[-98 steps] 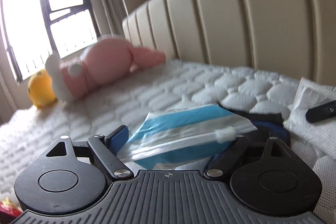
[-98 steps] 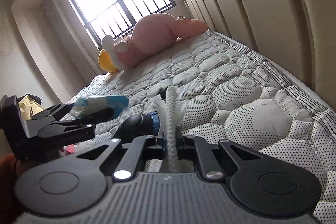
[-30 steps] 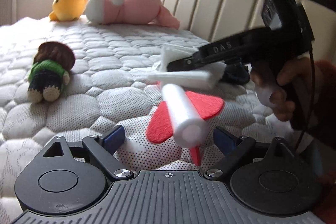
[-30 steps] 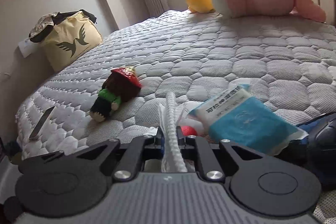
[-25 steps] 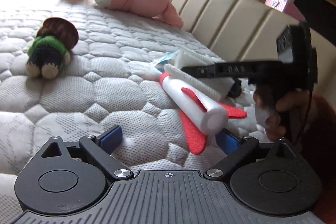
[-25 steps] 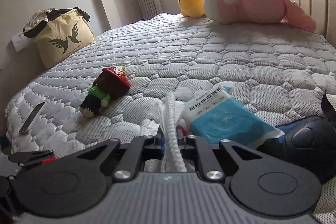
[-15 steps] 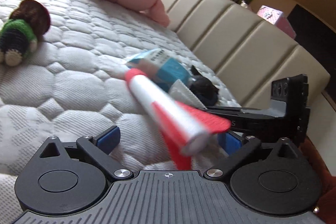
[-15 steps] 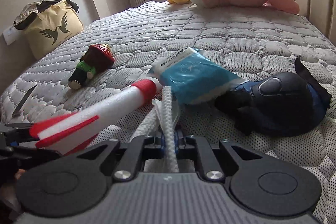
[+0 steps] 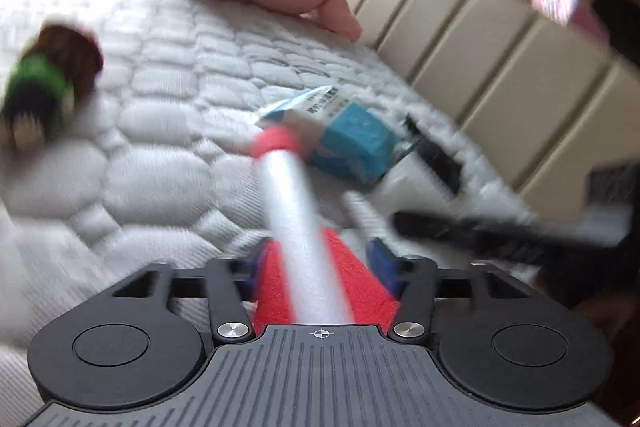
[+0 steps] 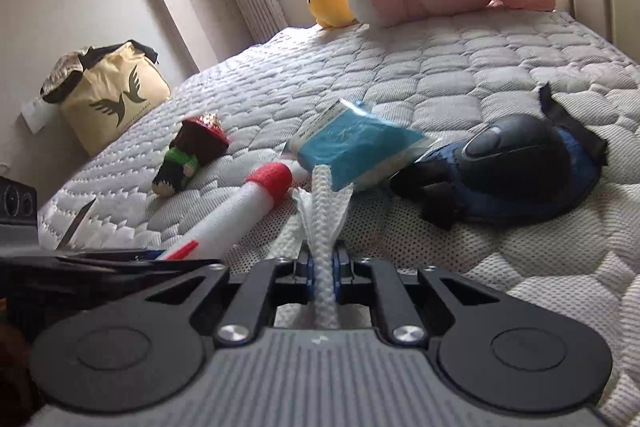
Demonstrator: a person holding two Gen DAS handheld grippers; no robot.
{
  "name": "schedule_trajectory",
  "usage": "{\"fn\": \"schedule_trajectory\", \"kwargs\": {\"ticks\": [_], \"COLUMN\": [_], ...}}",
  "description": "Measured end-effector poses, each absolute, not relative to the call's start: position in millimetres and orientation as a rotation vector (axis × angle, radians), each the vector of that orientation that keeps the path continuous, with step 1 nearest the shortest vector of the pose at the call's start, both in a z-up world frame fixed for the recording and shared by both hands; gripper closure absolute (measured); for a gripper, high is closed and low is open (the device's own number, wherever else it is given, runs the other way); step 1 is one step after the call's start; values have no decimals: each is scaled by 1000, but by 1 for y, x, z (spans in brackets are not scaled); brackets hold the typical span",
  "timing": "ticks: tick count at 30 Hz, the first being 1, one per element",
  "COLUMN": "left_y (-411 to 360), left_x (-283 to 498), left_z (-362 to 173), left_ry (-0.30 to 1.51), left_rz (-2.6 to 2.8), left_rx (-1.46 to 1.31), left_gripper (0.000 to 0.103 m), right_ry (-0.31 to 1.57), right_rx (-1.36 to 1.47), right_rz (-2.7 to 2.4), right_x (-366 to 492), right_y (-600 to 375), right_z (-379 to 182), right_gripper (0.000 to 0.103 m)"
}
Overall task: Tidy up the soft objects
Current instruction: 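Turn the rocket with the left tool to expose its other side, then wipe the turned rocket with the right tool's tissue while the left tool holds it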
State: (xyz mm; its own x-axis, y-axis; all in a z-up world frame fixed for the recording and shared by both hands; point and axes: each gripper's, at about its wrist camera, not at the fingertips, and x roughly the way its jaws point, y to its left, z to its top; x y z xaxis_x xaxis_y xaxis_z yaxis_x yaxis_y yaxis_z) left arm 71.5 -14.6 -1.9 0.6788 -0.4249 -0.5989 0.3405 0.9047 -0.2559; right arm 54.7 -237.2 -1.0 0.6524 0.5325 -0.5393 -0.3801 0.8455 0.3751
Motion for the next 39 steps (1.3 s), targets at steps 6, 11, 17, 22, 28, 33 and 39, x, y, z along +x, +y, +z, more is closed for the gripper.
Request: {"fn": "schedule_trajectory", "kwargs": {"ticks": [6, 11, 17, 22, 28, 33, 39], "left_y": [-38, -41, 4, 22, 37, 54, 54], "left_x": [57, 54, 58, 56, 58, 78, 92], "left_z": [3, -4, 3, 1, -10, -10, -3], "left_ry": [435, 427, 434, 465, 509, 565, 569], "left_rz": [-346, -327, -232, -269, -288, -284, -273], "left_rx": [619, 741, 651, 543, 424, 235, 136], "left_gripper": [61, 37, 22, 12, 17, 43, 48], "right_ry": [630, 554, 559, 657, 647, 654, 653], "right_rx": [217, 246, 244, 303, 142, 94, 106], "right_rz": [537, 639, 762, 907, 785, 582, 464], "right_x": [58, 70, 86, 100, 99, 105, 99], "right_y": [-229, -200, -151, -103, -97, -135, -183], "right_z": [18, 46, 54, 32, 10, 5, -2], "right_gripper": [92, 93, 93, 93, 92, 92, 93]}}
